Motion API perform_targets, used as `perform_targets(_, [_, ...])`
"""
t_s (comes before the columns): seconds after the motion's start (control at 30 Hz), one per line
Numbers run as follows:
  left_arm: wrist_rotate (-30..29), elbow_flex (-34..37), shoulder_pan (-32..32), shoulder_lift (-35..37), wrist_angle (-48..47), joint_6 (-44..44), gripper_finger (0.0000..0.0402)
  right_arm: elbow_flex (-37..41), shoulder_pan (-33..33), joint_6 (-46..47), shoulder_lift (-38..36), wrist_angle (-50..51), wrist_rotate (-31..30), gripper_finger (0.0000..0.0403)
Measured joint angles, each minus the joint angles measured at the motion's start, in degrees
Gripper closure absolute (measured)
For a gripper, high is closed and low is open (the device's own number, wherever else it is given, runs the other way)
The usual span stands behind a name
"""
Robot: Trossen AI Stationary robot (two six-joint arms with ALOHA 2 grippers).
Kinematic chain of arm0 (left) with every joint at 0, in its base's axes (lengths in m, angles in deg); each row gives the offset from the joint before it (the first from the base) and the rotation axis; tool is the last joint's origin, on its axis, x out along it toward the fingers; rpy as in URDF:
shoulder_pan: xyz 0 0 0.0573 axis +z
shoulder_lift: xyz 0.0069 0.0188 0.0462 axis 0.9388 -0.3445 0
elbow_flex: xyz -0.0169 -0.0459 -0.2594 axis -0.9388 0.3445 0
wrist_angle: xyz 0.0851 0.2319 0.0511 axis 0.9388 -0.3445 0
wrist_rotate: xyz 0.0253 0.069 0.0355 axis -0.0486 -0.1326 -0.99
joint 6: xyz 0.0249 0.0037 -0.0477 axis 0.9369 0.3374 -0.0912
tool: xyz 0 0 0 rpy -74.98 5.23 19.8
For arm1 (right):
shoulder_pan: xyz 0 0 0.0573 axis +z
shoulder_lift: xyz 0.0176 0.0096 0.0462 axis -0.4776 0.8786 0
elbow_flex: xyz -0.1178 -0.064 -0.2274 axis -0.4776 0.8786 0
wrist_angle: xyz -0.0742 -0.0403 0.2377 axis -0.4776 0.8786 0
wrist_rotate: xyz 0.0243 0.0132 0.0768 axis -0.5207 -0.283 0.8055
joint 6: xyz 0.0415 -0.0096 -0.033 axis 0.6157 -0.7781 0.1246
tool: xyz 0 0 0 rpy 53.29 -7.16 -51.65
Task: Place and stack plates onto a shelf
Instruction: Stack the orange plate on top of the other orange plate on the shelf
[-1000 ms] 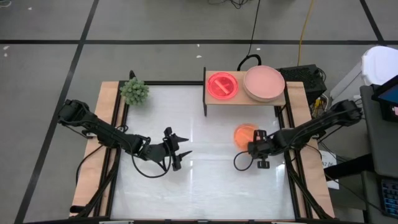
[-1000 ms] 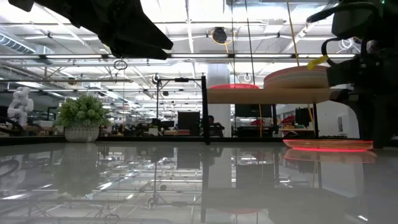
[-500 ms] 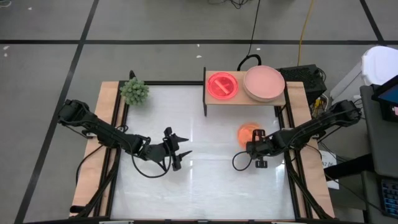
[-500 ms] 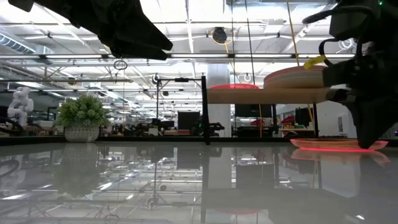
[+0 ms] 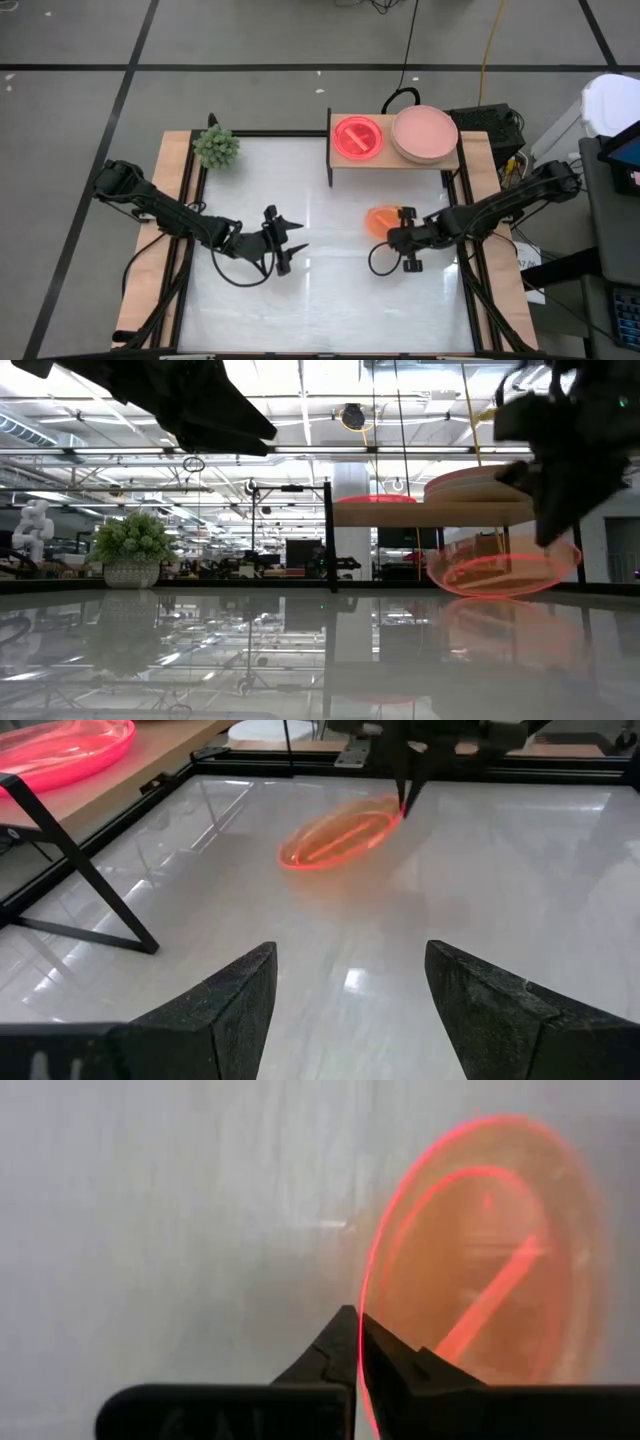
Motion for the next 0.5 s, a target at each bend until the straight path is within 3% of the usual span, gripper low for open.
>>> perform_targets(0.23, [0.07,0.00,-0.86,0.00,-0.01,0.00,0.0142,-9.45,0.80,-5.42,0.00,3.73,-3.15,0.0403])
perform_targets(0.5, [0.07,0.00,-0.85,0.00,0.02,-0.02,0.0142,-20.86,1.14,-13.46,-0.02,12.09,-11.18,0.0403])
